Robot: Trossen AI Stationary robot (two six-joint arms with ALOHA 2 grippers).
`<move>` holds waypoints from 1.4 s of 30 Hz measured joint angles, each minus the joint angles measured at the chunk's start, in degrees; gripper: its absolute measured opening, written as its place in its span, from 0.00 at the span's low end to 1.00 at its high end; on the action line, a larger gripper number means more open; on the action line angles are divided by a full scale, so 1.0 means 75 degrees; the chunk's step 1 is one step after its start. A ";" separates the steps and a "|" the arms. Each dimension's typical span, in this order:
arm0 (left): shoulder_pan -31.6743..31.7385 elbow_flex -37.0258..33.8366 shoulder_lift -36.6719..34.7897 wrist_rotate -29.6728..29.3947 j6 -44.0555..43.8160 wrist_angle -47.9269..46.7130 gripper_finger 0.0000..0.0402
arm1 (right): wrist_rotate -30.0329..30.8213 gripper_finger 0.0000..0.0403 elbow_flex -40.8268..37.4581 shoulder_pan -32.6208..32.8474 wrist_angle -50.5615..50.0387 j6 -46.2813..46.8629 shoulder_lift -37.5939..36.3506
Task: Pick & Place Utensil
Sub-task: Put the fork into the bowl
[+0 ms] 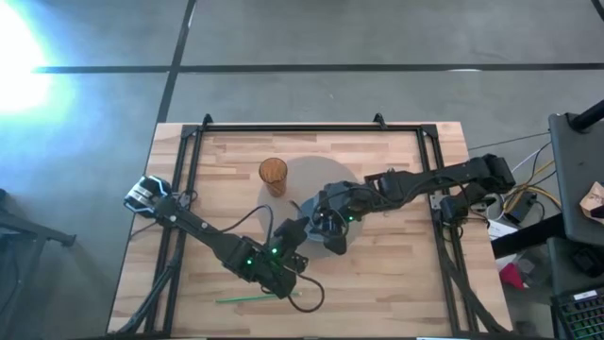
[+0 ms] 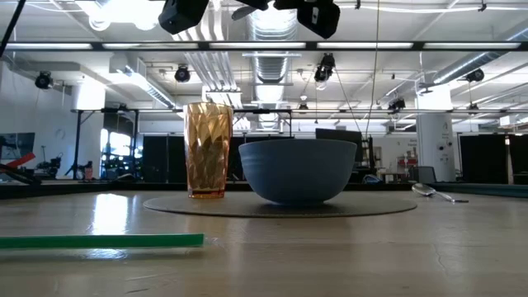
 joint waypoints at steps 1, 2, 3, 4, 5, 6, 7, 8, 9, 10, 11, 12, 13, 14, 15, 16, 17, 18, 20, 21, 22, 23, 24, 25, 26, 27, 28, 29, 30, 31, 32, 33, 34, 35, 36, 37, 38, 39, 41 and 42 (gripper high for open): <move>0.0001 0.0000 0.0000 -0.0002 0.0003 0.0010 0.03 | 0.0005 0.14 0.0000 0.0005 -0.0021 -0.0026 0.0000; 0.0001 0.0000 0.0000 -0.0021 0.0005 0.0011 0.03 | 0.0005 0.11 0.0000 0.0001 -0.0045 -0.0059 0.0000; -0.0004 0.0000 0.0000 -0.0045 0.0007 0.0005 0.03 | 0.0005 0.08 0.0000 -0.0003 -0.0067 -0.0078 0.0000; -0.0007 0.0000 0.0000 -0.0059 0.0013 0.0004 0.03 | 0.0017 0.05 0.0000 -0.0006 -0.0098 -0.0081 0.0000; -0.0014 0.0000 0.0000 -0.0073 0.0015 0.0005 0.02 | 0.0019 0.04 -0.0003 -0.0006 -0.0108 -0.0085 0.0000; -0.0014 0.0000 0.0000 -0.0081 0.0014 0.0005 0.02 | 0.0017 0.03 -0.0003 -0.0009 -0.0105 -0.0085 0.0000; -0.0014 0.0000 0.0000 -0.0075 0.0013 0.0005 0.02 | 0.0034 0.03 -0.0003 -0.0006 -0.0111 -0.0085 0.0000; -0.0014 0.0000 0.0000 -0.0075 0.0012 0.0008 0.02 | 0.0037 0.03 -0.0006 -0.0006 -0.0111 -0.0085 0.0000; -0.0014 -0.0001 0.0000 -0.0075 0.0012 0.0008 0.03 | 0.0034 0.03 -0.0006 -0.0006 -0.0111 -0.0091 0.0000; -0.0011 -0.0003 0.0000 -0.0064 0.0009 0.0011 0.04 | 0.0034 0.03 -0.0006 -0.0006 -0.0113 -0.0101 0.0000; -0.0011 -0.0003 0.0000 -0.0058 0.0004 0.0022 0.05 | 0.0035 0.02 -0.0006 -0.0006 -0.0117 -0.0107 0.0000; -0.0011 -0.0003 0.0000 -0.0048 -0.0001 0.0039 0.06 | 0.0034 0.02 -0.0006 -0.0006 -0.0127 -0.0119 0.0000; -0.0007 -0.0003 0.0000 -0.0018 -0.0006 0.0046 0.08 | 0.0034 0.02 -0.0006 -0.0006 -0.0142 -0.0141 -0.0003; -0.0004 -0.0003 0.0000 0.0011 -0.0012 0.0053 0.09 | 0.0037 0.02 -0.0006 -0.0006 -0.0161 -0.0172 -0.0003; 0.0002 -0.0003 0.0000 0.0033 -0.0024 0.0067 0.11 | 0.0035 0.02 -0.0006 -0.0006 -0.0177 -0.0203 -0.0003; 0.0005 -0.0003 0.0000 0.0054 -0.0042 0.0097 0.12 | 0.0035 0.02 -0.0006 -0.0006 -0.0180 -0.0219 -0.0003; 0.0013 0.0000 0.0000 0.0060 -0.0081 0.0101 0.13 | 0.0034 0.02 -0.0006 -0.0006 -0.0178 -0.0222 -0.0003; 0.0015 -0.0003 0.0000 0.0084 -0.0143 0.0101 0.15 | 0.0033 0.02 -0.0006 -0.0003 -0.0187 -0.0222 -0.0003; 0.0015 -0.0003 0.0000 0.0212 -0.0264 0.0101 0.17 | 0.0028 0.02 -0.0006 0.0000 -0.0203 -0.0221 -0.0003; 0.0015 -0.0003 0.0000 0.0298 -0.0312 0.0104 0.19 | 0.0022 0.02 -0.0006 0.0000 -0.0221 -0.0222 -0.0014; 0.0015 -0.0003 0.0000 0.0393 -0.0360 0.0101 0.20 | 0.0019 0.02 -0.0006 0.0003 -0.0250 -0.0225 -0.0034; 0.0015 -0.0003 0.0000 0.0487 -0.0428 0.0109 0.22 | 0.0012 0.02 -0.0006 0.0006 -0.0285 -0.0264 -0.0042; 0.0015 -0.0003 0.0000 0.0524 -0.0516 0.0114 0.24 | 0.0013 0.02 -0.0006 0.0006 -0.0306 -0.0299 -0.0056; 0.0015 -0.0002 0.0000 0.0546 -0.0604 0.0136 0.26 | 0.0031 0.02 -0.0006 0.0006 -0.0340 -0.0323 -0.0073; 0.0015 0.0000 0.0000 0.0574 -0.0706 0.0158 0.28 | 0.0038 0.02 -0.0006 -0.0003 -0.0402 -0.0346 -0.0099; 0.0015 0.0000 0.0000 0.0598 -0.0817 0.0167 0.31 | 0.0042 0.02 -0.0006 -0.0017 -0.0462 -0.0348 -0.0111; 0.0015 0.0000 0.0000 0.0584 -0.0931 0.0188 0.33 | 0.0048 0.02 -0.0003 -0.0024 -0.0513 -0.0349 -0.0124; 0.0013 0.0003 0.0000 0.0484 -0.1021 0.0236 0.35 | 0.0062 0.02 0.0000 -0.0036 -0.0589 -0.0358 -0.0147; 0.0010 0.0017 0.0000 0.0384 -0.1087 0.0257 0.37 | 0.0063 0.02 0.0000 -0.0057 -0.0691 -0.0378 -0.0168; 0.0009 0.0041 0.0000 0.0272 -0.1158 0.0275 0.39 | 0.0063 0.02 0.0000 -0.0067 -0.0751 -0.0400 -0.0172; 0.0009 0.0064 0.0000 0.0163 -0.1232 0.0296 0.41 | 0.0066 0.02 0.0001 -0.0081 -0.0776 -0.0403 -0.0177; 0.0007 0.0093 0.0000 0.0054 -0.1326 0.0304 0.42 | 0.0066 0.02 0.0002 -0.0091 -0.0827 -0.0415 -0.0186; 0.0007 0.0127 0.0000 -0.0013 -0.1425 0.0303 0.43 | 0.0066 0.02 0.0001 -0.0094 -0.0897 -0.0434 -0.0198; 0.0007 0.0157 0.0000 -0.0072 -0.1536 0.0305 0.44 | 0.0066 0.02 0.0000 -0.0096 -0.0933 -0.0483 -0.0205; 0.0007 0.0194 0.0000 -0.0120 -0.1645 0.0302 0.45 | 0.0066 0.02 0.0003 -0.0110 -0.0975 -0.0509 -0.0226; 0.0007 0.0248 0.0000 -0.0150 -0.1768 0.0296 0.45 | 0.0066 0.02 0.0003 -0.0117 -0.1087 -0.0511 -0.0261; 0.0003 0.0314 0.0000 -0.0177 -0.1861 0.0304 0.45 | 0.0066 0.02 0.0003 -0.0128 -0.1229 -0.0514 -0.0291; 0.0004 0.0378 0.0000 -0.0202 -0.1934 0.0303 0.45 | 0.0066 0.02 0.0003 -0.0145 -0.1354 -0.0515 -0.0330; 0.0004 0.0529 0.0000 -0.0211 -0.2030 0.0304 0.45 | 0.0068 0.02 0.0003 -0.0177 -0.1611 -0.0540 -0.0405; 0.0004 0.0596 0.0000 -0.0212 -0.2058 0.0307 0.45 | 0.0069 0.02 0.0003 -0.0196 -0.1753 -0.0543 -0.0470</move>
